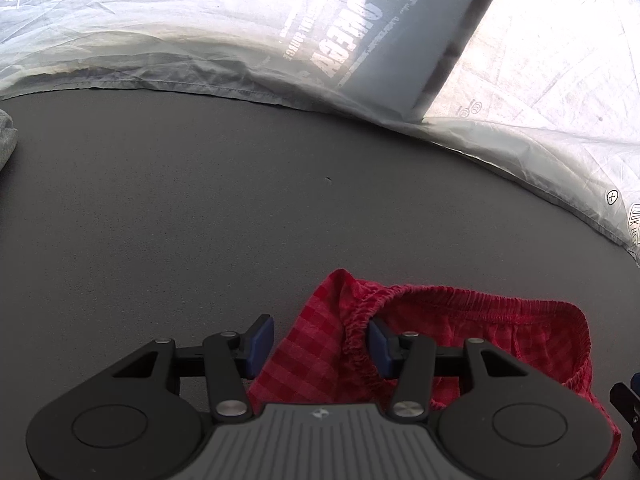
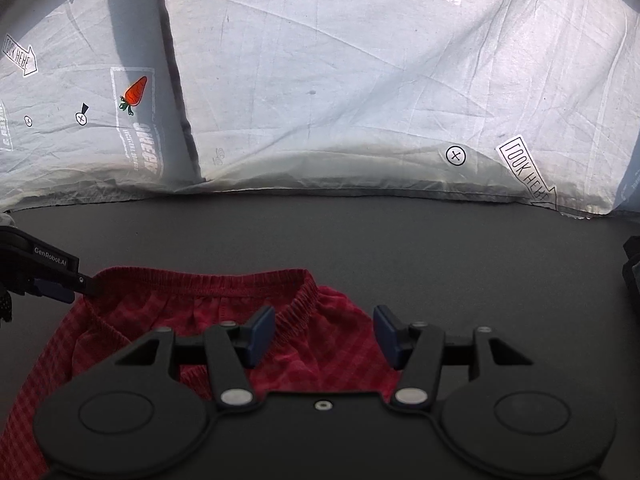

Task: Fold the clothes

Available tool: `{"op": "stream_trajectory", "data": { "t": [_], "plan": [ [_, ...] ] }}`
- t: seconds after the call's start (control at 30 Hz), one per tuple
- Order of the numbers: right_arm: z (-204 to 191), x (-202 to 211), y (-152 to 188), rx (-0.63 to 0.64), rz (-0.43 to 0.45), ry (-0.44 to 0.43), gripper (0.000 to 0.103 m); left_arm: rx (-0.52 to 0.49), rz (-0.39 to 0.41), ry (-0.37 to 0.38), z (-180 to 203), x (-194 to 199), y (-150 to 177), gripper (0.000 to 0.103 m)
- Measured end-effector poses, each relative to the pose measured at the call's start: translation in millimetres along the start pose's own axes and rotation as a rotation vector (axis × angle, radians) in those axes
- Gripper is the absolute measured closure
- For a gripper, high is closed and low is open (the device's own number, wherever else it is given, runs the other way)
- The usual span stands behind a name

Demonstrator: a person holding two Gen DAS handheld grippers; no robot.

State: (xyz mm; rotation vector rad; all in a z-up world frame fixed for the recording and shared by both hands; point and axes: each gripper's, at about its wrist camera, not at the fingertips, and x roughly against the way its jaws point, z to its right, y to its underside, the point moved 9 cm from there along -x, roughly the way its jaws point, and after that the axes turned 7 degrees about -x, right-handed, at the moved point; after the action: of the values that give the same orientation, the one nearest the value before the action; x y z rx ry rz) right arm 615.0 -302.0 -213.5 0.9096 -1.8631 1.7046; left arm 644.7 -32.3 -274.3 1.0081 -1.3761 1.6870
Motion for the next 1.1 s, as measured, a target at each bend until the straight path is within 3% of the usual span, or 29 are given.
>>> {"op": "stream_trajectory", "data": {
  "t": [0.17,0.2,0.27,0.37,0.57,0.67,0.8,0.87,0.9,1.1],
  "plan": [
    [-11,-23,28,0.031,-0.107,-0.051,0.053,-0.004,0.005,0.014,1,5,-1,0.051],
    [-13,-27,32,0.05,-0.124,-0.05,0.057,0.004,0.009,0.024,1,6,-2,0.051],
    [-14,-33,36,0.075,-0.143,-0.034,0.096,0.02,0.018,0.043,0,9,-4,0.051],
    [-11,-26,22,0.047,-0.091,-0.058,0.102,0.044,0.037,0.062,-4,15,-6,0.05],
    [28,-19,-40,-0.132,0.065,-0.071,0.102,0.054,0.084,0.058,-13,23,-8,0.05],
    [69,-37,-54,-0.218,0.091,0.037,0.101,0.046,0.092,0.056,-16,23,-8,0.05],
    [100,-54,-44,-0.2,0.055,0.193,0.09,-0.003,0.086,0.05,-13,18,-3,0.05],
    [104,-49,-37,-0.22,0.062,0.199,0.064,-0.055,0.087,0.069,-6,16,0,0.05],
    [106,-47,-34,-0.237,0.062,0.191,0.061,-0.083,0.088,0.082,-2,15,1,0.05],
    [99,-57,-5,-0.28,-0.049,0.093,0.061,-0.222,0.101,0.158,30,-4,2,0.05]
  ]
}}
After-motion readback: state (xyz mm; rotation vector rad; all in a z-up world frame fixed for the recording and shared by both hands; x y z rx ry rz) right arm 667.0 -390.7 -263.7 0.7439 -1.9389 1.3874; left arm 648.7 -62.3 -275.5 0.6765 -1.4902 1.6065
